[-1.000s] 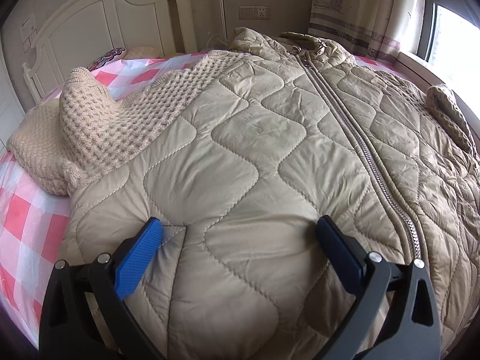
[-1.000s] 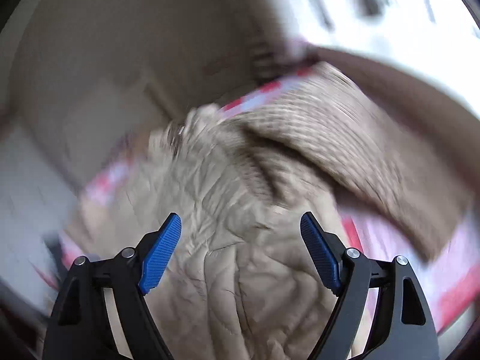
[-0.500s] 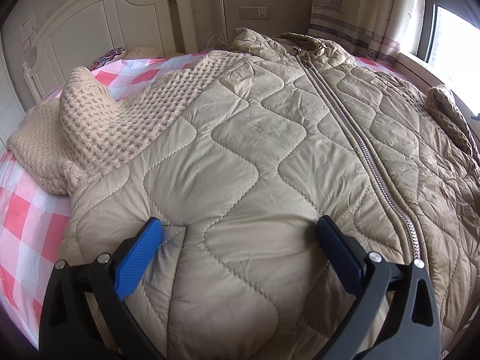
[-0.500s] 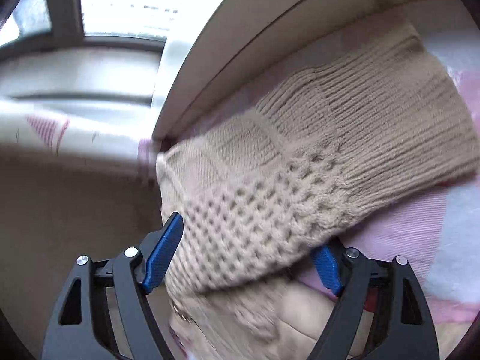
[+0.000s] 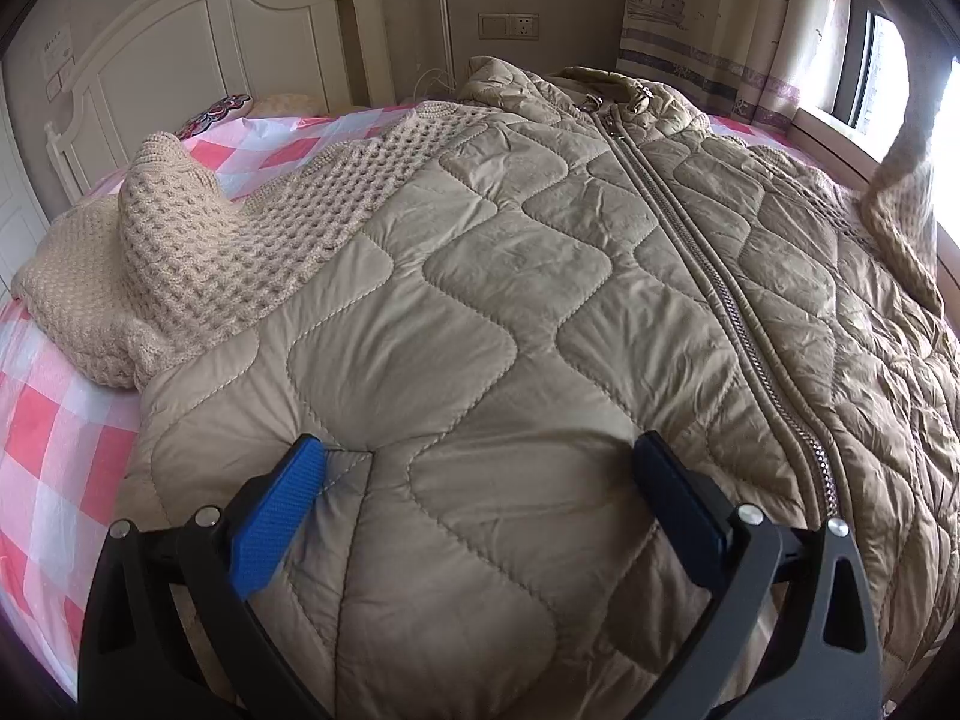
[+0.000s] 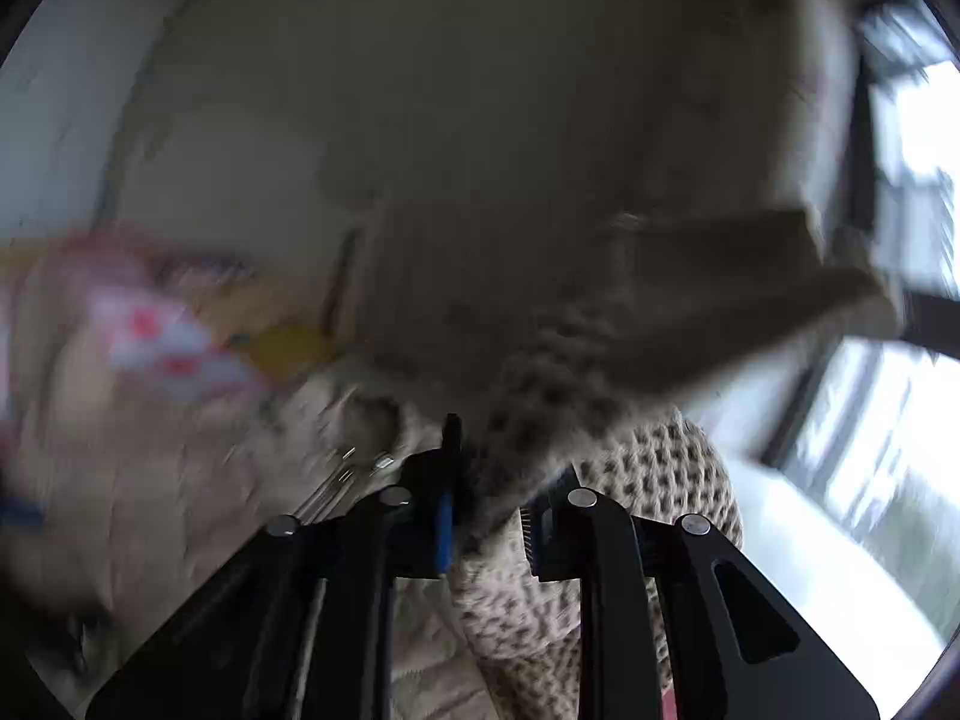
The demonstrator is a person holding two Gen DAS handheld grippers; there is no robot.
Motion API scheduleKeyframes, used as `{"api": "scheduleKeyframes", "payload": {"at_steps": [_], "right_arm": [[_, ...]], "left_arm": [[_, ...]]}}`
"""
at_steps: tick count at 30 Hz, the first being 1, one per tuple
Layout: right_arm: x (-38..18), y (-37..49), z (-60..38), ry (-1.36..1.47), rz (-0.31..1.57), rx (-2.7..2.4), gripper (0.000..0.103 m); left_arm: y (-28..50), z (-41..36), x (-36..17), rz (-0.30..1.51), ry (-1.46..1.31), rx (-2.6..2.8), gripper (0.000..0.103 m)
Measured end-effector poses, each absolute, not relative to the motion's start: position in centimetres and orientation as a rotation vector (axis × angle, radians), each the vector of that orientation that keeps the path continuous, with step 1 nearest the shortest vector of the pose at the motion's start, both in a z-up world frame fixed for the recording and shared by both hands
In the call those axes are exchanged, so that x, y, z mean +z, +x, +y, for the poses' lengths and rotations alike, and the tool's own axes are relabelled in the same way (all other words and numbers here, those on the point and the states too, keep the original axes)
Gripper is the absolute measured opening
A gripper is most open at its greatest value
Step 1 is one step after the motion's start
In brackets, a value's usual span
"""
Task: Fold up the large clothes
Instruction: 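Lift the sleeve with the right gripper and lay it across the jacket front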
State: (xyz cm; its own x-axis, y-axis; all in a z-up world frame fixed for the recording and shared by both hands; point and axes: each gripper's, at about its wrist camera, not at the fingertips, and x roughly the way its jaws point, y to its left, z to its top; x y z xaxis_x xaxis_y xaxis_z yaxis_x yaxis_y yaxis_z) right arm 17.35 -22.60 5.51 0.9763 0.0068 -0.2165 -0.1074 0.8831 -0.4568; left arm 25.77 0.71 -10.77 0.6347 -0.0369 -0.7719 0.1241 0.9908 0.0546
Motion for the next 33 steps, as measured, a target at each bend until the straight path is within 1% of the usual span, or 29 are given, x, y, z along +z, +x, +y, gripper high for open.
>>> {"api": "scheduleKeyframes", "payload": {"at_steps": [1, 3, 5, 7, 9, 12, 14, 15, 16, 18, 21, 22, 23, 25, 26, 28, 30, 31, 33], "right_arm": [[4.7, 15.8, -20.7, -0.577, 0.215, 0.116, 0.057], [4.1, 14.0, -19.5, -0.601, 0.206, 0.155, 0.097], [3.7, 12.4, -20.8, -0.543, 0.225, 0.162, 0.095], [3.4, 11.5, -23.9, -0.426, 0.235, 0.097, 0.095], [2.7, 12.4, -27.4, -0.278, 0.291, 0.072, 0.094], [1.3, 14.2, -33.0, -0.069, 0.416, -0.013, 0.082], [-0.1, 14.7, -36.1, 0.04, 0.497, -0.06, 0.074], [-1.1, 15.4, -36.8, 0.058, 0.522, -0.067, 0.068], [-2.1, 15.5, -37.5, 0.057, 0.55, -0.066, 0.065], [-4.3, 15.4, -37.8, 0.054, 0.569, -0.03, 0.065], [-5.4, 15.7, -38.4, 0.083, 0.578, -0.011, 0.065], [-5.3, 15.5, -38.6, 0.093, 0.572, -0.018, 0.065], [-5.7, 15.3, -38.7, 0.104, 0.575, -0.017, 0.065], [-6.1, 15.6, -39.2, 0.136, 0.579, -0.021, 0.065], [-6.3, 15.7, -39.4, 0.152, 0.581, -0.027, 0.065], [-6.3, 16.1, -39.6, 0.178, 0.59, -0.028, 0.065], [-6.7, 16.7, -39.5, 0.187, 0.598, -0.021, 0.066], [-6.9, 16.9, -39.4, 0.184, 0.603, -0.018, 0.066], [-6.9, 17.0, -39.3, 0.176, 0.611, -0.024, 0.066]], "left_arm": [[25.7, 0.7, -10.8, 0.878, 0.106, -0.093, 0.101], [25.7, 0.7, -10.8, 0.877, 0.107, -0.093, 0.101], [25.6, 0.6, -10.8, 0.877, 0.109, -0.095, 0.101], [25.5, 0.4, -10.8, 0.875, 0.126, -0.091, 0.101], [25.6, 0.4, -10.8, 0.875, 0.122, -0.092, 0.101], [25.1, 0.7, -10.4, 0.856, 0.099, -0.117, 0.101], [24.2, 1.1, -9.8, 0.81, 0.066, -0.161, 0.101], [23.8, 1.5, -9.5, 0.782, 0.051, -0.171, 0.101], [23.7, 1.8, -9.2, 0.764, 0.04, -0.162, 0.101], [24.7, 2.4, -9.2, 0.793, 0.021, -0.134, 0.101], [26.8, 2.3, -8.8, 0.821, 0.067, -0.115, 0.1], [27.1, 2.2, -8.5, 0.799, 0.089, -0.1, 0.085], [27.7, 2.0, -7.8, 0.757, 0.119, -0.091, 0.048], [28.7, 1.4, -6.8, 0.717, 0.18, -0.081, 0.01], [29.2, 1.1, -5.9, 0.67, 0.221, -0.064, 0.007], [29.2, 0.6, -4.5, 0.571, 0.304, -0.063, 0.007], [29.2, -0.8, -3.8, 0.442, 0.513, 0.021, 0.007], [29.3, -1.4, -4.1, 0.4, 0.628, 0.058, 0.01], [30.4, -1.8, -5.3, 0.434, 0.78, 0.138, 0.027]]}}
